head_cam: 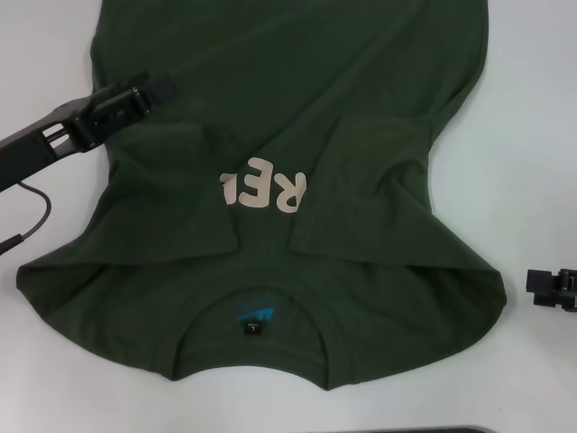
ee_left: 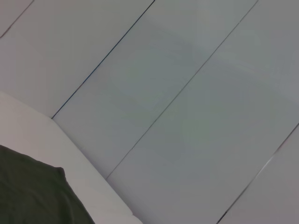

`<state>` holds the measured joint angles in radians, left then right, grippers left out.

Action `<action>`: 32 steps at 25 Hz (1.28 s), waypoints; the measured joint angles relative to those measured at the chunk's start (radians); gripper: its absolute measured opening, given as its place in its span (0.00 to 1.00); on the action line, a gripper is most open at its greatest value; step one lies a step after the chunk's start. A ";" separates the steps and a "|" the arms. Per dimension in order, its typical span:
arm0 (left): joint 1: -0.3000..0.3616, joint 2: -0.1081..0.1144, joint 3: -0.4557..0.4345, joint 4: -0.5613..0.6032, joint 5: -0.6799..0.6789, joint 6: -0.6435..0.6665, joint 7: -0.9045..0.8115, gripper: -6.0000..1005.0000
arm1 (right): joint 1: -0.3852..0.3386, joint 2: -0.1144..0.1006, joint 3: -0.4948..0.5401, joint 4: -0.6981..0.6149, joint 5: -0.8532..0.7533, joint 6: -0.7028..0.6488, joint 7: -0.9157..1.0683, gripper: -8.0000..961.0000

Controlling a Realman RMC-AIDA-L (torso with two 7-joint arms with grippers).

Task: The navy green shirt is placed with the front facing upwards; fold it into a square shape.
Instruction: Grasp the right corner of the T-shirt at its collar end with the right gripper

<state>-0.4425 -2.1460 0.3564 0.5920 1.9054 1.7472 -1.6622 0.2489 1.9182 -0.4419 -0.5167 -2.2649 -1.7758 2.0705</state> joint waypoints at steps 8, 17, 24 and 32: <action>-0.002 0.000 -0.002 0.000 0.000 0.000 0.001 0.85 | 0.026 0.025 -0.010 0.000 -0.005 0.015 -0.008 0.86; -0.004 0.002 -0.002 0.000 -0.002 -0.009 0.001 0.86 | 0.045 0.044 -0.016 0.000 -0.024 0.047 -0.017 0.86; -0.005 0.001 -0.001 0.000 -0.002 -0.014 0.003 0.86 | 0.080 0.055 -0.011 0.012 -0.019 0.065 -0.019 0.86; -0.005 0.000 0.000 0.000 -0.002 -0.014 0.003 0.86 | 0.090 0.060 -0.018 0.012 -0.022 0.078 0.005 0.85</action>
<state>-0.4479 -2.1460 0.3560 0.5921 1.9035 1.7332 -1.6597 0.3390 1.9779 -0.4603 -0.5046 -2.2866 -1.6977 2.0753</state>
